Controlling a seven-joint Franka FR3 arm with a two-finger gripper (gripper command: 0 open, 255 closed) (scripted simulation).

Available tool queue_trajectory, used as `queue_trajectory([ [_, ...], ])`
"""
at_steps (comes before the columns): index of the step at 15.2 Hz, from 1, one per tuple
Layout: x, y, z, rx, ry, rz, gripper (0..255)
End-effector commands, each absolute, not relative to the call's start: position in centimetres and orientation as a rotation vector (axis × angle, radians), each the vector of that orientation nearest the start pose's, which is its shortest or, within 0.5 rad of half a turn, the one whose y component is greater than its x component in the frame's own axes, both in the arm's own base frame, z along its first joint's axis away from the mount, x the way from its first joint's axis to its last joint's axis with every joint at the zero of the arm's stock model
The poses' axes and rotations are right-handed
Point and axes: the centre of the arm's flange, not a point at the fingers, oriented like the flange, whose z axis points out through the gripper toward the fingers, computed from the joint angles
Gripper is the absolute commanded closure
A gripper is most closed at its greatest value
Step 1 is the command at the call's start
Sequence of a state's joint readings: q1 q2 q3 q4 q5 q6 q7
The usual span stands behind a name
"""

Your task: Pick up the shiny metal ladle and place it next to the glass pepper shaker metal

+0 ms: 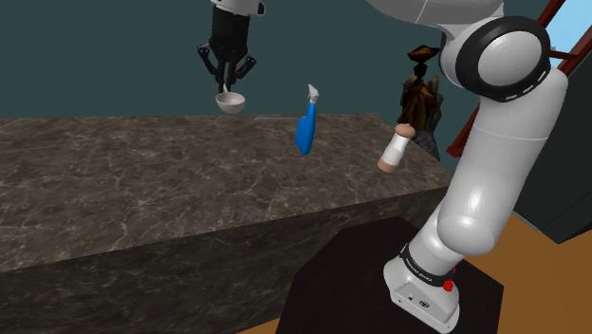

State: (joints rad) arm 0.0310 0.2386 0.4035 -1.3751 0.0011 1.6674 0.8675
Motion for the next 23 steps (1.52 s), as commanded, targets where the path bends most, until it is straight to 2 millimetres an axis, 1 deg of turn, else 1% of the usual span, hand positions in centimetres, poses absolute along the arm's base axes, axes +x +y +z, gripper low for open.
queue_trajectory([
  [1,57.9,22.6,59.9,-2.948,0.670,-0.001,255],
  [23,43.8,-2.8,59.9,-2.948,0.670,-0.001,255],
])
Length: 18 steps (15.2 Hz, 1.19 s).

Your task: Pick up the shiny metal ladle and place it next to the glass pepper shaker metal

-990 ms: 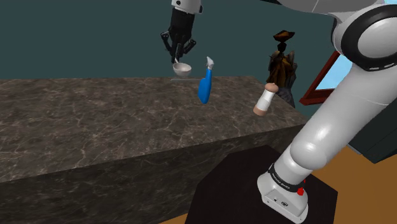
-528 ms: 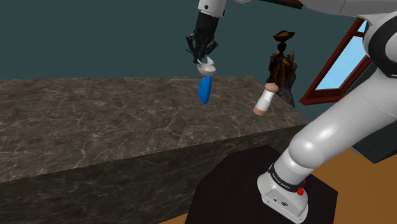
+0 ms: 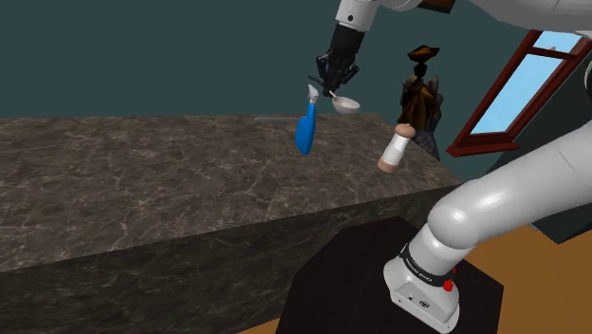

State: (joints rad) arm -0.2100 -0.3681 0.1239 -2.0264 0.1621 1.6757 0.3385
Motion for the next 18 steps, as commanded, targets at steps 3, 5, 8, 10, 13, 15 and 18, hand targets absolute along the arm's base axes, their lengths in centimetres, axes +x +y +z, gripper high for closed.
queue_trajectory([
  [3,41.8,-6.2,59.9,-2.948,0.670,-0.001,255],
  [5,40.5,-8.5,59.9,-2.948,0.670,-0.001,255],
  [8,38.6,-12.0,59.9,-2.948,0.670,-0.001,255],
  [10,37.3,-14.3,59.9,-2.948,0.670,-0.001,255],
  [13,35.4,-17.8,59.9,-2.948,0.670,-0.001,255],
  [15,34.1,-20.1,59.9,-2.948,0.670,-0.001,255],
  [18,32.2,-23.5,60.0,-2.948,0.670,-0.001,255],
])
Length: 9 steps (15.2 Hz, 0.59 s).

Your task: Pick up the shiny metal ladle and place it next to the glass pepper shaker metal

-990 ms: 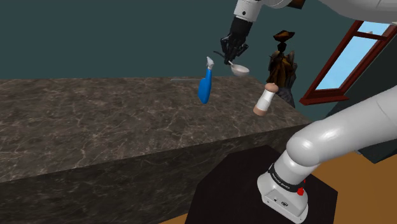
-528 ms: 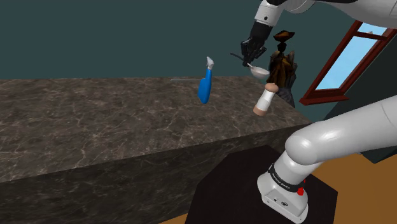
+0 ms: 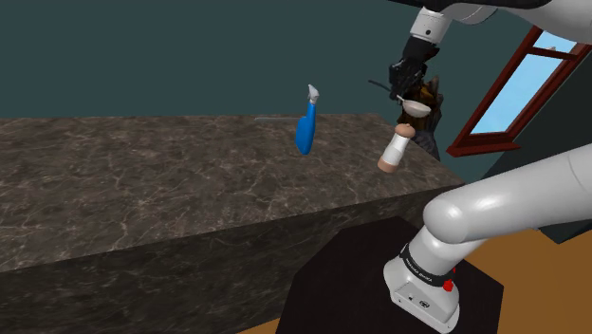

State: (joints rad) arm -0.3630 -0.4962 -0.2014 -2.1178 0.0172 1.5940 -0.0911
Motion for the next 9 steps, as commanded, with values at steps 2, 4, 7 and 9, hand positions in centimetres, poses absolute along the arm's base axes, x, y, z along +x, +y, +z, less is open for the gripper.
queue_trajectory([
  [2,30.9,-25.8,60.0,-2.948,0.670,-0.001,255],
  [4,29.6,-28.1,60.0,-2.948,0.670,-0.001,255],
  [7,27.7,-31.6,60.0,-2.948,0.670,-0.001,255],
  [9,26.4,-33.9,60.0,-2.948,0.670,-0.001,255],
])
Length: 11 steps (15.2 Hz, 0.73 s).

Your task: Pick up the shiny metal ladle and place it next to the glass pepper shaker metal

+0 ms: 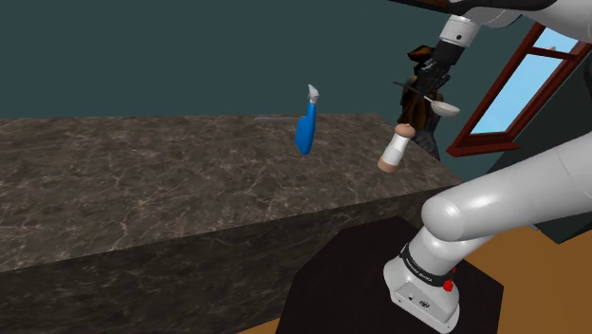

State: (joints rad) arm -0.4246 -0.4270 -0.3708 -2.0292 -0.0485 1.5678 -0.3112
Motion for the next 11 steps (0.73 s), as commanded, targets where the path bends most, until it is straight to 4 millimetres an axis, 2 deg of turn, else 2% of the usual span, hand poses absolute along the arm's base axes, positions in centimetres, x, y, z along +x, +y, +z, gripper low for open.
queue_trajectory([
  [1,25.7,-35.0,60.0,-2.948,0.670,-0.001,255],
  [10,19.9,-45.4,60.0,-2.948,0.670,-0.001,255],
  [11,19.6,-46.0,60.0,-2.948,0.670,-0.001,255],
])
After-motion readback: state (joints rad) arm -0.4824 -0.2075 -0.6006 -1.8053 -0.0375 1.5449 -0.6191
